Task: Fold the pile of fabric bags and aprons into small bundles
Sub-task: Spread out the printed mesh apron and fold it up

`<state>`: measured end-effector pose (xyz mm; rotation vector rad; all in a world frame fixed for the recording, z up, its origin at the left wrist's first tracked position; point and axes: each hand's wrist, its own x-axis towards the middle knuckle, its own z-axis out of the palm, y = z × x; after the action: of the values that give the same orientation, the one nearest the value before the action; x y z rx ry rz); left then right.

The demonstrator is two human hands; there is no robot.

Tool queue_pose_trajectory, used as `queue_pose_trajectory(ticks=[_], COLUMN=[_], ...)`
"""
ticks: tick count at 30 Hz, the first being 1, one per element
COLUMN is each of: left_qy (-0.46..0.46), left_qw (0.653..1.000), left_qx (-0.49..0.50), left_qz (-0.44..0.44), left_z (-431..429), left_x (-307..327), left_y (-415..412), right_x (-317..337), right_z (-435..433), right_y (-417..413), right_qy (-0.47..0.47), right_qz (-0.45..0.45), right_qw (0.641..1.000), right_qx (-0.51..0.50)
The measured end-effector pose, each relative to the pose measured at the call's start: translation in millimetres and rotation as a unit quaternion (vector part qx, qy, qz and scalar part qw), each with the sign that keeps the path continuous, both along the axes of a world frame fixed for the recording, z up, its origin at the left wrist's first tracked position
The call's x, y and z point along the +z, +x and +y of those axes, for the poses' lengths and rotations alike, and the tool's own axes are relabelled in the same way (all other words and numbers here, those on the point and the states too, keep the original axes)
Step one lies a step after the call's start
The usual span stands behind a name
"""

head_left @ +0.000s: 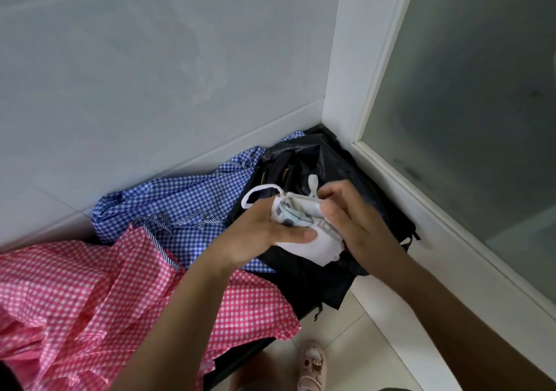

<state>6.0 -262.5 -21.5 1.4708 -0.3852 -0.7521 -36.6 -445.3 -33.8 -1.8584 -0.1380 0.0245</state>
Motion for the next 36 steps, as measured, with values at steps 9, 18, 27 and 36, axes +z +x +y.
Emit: queue_pose_trajectory(ticks=[9,18,27,36], left_qy=[0.023,0.176,-0.073,-0.249], left_qw=[0.986,0.979,0.950,0.881], left_qx=[-0.166,-0.100,0.216,0.303], left_qz=[-0.002,-0.002,0.215,0.266], left_z=[23,37,14,17], left_x=[15,-1,-5,10], left_y=[11,22,16,20], right_x=[24,52,10,-3], right_z=[-29,-34,5,-9], right_y=[39,52,10,19], right_qy=[-0.152,0.120,-0.201,-0.299], right_qz=[0.070,0.280,-0.047,-0.250], right_qw=[0.949,0.934,0.957,0.904], right_qx=[0.268,0.188,0.204,0.173])
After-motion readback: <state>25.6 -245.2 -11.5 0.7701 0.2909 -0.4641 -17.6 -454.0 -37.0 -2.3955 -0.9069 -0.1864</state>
